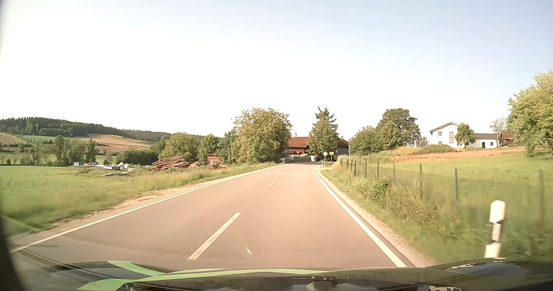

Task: Follow the waypoints while adhering to traffic rules and regulations

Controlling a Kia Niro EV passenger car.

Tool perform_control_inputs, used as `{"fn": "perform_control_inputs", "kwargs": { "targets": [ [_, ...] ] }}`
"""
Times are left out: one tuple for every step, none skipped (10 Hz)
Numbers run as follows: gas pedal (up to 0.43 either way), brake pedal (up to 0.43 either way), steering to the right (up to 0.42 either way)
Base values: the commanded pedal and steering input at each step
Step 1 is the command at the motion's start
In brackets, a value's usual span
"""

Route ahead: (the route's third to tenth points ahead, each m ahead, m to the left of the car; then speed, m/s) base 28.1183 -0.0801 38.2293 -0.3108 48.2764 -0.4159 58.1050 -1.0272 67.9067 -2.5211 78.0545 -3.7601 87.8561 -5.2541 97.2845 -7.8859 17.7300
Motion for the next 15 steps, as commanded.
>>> {"fn": "perform_control_inputs", "kwargs": {
  "targets": [
    [0.000,0.000,0.003],
    [0.000,0.000,0.003],
    [0.000,0.000,0.003],
    [0.000,0.000,0.003],
    [0.000,0.000,0.003],
    [0.000,0.000,0.003],
    [0.000,0.000,0.003],
    [0.000,0.000,0.003],
    [0.000,0.000,0.003],
    [0.000,0.000,0.003],
    [0.000,0.000,0.003],
    [0.000,0.000,0.003],
    [0.000,0.000,0.005],
    [0.000,0.000,0.007],
    [0.000,0.000,0.008]
  ]
}}
